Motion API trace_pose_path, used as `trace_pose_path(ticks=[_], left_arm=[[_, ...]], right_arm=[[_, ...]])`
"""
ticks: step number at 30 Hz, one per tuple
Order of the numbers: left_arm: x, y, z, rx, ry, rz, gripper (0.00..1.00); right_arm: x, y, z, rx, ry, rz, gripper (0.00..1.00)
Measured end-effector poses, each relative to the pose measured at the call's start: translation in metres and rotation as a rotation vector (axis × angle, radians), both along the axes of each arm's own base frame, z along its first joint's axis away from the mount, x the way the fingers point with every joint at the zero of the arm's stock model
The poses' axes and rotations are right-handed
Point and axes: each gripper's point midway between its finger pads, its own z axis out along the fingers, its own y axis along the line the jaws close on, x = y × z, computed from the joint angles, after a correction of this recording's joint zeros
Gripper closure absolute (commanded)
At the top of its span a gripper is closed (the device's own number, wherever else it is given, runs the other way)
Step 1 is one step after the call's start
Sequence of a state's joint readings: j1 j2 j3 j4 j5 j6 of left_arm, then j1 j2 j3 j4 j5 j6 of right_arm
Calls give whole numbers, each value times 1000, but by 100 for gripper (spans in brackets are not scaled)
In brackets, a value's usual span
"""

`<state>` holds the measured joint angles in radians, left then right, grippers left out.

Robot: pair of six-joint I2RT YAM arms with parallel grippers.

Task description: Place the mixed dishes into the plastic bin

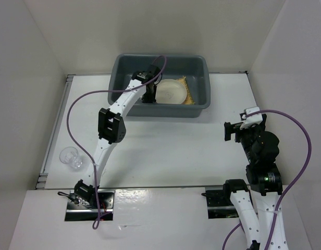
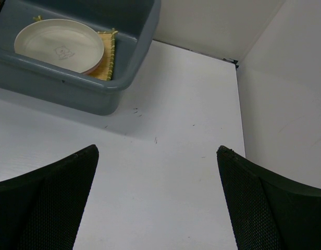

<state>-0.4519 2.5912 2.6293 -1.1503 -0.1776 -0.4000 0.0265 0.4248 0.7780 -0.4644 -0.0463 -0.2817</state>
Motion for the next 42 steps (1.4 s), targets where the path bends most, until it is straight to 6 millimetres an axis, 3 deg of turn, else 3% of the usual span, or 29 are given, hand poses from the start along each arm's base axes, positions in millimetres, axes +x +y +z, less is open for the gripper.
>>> trace_pose_path(ticks=[7,12,16,18,21,23,25,28,31,33,37,39,42], left_arm=[[2,7,0,38,-12,6,66],[3,16,3,80,-27,22,24],[3,28,30,124,-78,58,14],[3,38,61,153,-144,86,0],[0,56,134,169,-302,170,0],[-10,75,196,138,-430,269,0],[-33,100,251,93,-532,366,0],[-79,155,290,64,-588,539,0],[-127,210,269,87,-561,737,0],[-159,232,224,127,-470,810,0],[-219,255,125,149,-266,908,0],[-237,260,106,147,-225,962,0],[-241,266,103,117,-243,1036,0]], right_arm=[[0,2,0,1,0,10,1],[0,3,0,2,0,19,1],[0,4,0,2,0,21,1],[0,4,0,2,0,21,1],[0,4,0,2,0,22,1],[0,4,0,1,0,23,1],[0,4,0,-1,0,25,1],[-2,4,2,-1,-8,27,1],[-4,5,5,0,-23,29,1],[-5,5,6,0,-27,30,1],[-6,6,6,0,-30,33,1],[-6,6,7,1,-33,39,1],[-7,7,7,1,-35,41,1]])
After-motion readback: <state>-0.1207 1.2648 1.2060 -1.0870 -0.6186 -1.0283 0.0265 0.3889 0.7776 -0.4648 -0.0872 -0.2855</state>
